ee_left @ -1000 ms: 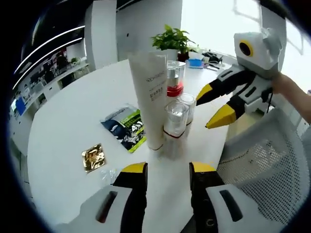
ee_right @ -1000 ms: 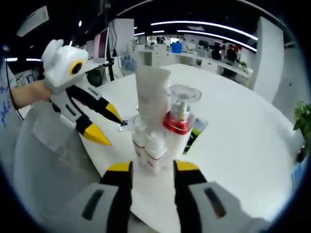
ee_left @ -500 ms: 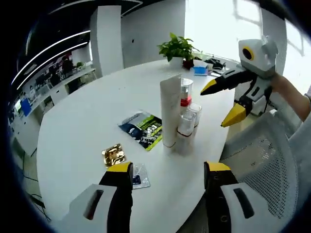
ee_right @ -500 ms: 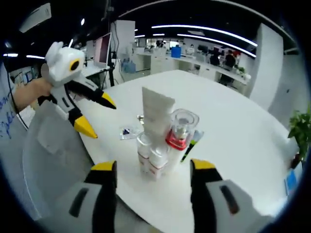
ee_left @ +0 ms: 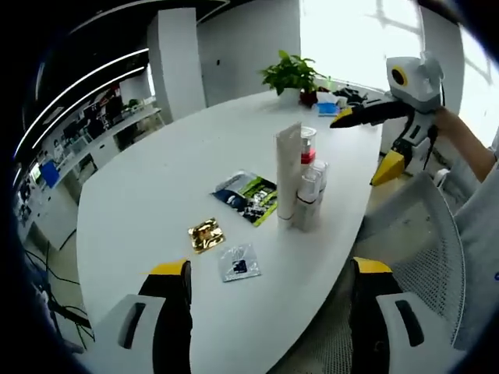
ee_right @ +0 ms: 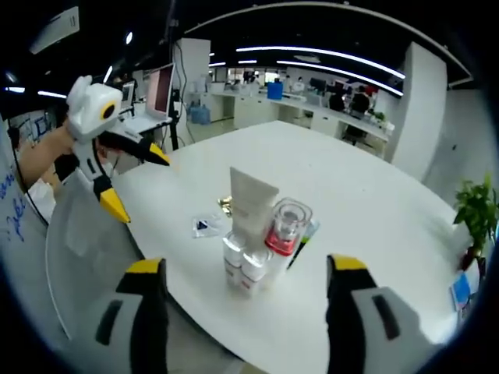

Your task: Arrange the skincare products in the storage area until every visible bottle or jar stands upright without overlapping.

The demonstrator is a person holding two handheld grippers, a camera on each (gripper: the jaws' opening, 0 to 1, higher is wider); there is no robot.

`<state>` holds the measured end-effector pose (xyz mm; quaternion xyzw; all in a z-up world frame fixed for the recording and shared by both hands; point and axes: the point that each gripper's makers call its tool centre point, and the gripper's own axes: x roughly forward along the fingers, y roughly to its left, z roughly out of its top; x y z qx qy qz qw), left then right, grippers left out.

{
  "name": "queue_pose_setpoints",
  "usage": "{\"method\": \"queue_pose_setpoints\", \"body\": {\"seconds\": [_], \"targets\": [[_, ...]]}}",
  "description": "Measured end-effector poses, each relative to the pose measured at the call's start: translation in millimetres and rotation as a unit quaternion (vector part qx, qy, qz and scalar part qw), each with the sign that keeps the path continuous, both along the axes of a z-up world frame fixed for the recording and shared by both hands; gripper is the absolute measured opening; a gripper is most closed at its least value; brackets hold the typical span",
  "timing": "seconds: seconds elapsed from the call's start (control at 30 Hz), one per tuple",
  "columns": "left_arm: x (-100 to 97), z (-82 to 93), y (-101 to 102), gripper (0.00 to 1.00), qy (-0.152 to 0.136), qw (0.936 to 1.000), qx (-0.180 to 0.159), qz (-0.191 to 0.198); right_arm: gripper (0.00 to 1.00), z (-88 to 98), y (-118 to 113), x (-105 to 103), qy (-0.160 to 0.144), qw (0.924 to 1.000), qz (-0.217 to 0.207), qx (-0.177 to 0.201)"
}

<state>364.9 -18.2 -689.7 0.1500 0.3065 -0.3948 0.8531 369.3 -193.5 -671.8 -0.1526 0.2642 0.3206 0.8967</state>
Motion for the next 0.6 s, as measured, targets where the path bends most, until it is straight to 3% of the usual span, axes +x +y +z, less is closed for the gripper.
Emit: {"method": "queue_pose_setpoints", "body": {"seconds": [0.33,0.6], "targets": [[-6.0,8.3,30,0.95,-0.004,0.9994,0.014,0.032,0.99,7.0,6,-1,-0.009,0.9999,-0.011,0.005],[-7.8,11.1,44,0.97,-0.005,0.9990,0.014,0.041,1.00,10.3,9,-4,-0.015,0.9999,-0.003,-0.005]]}}
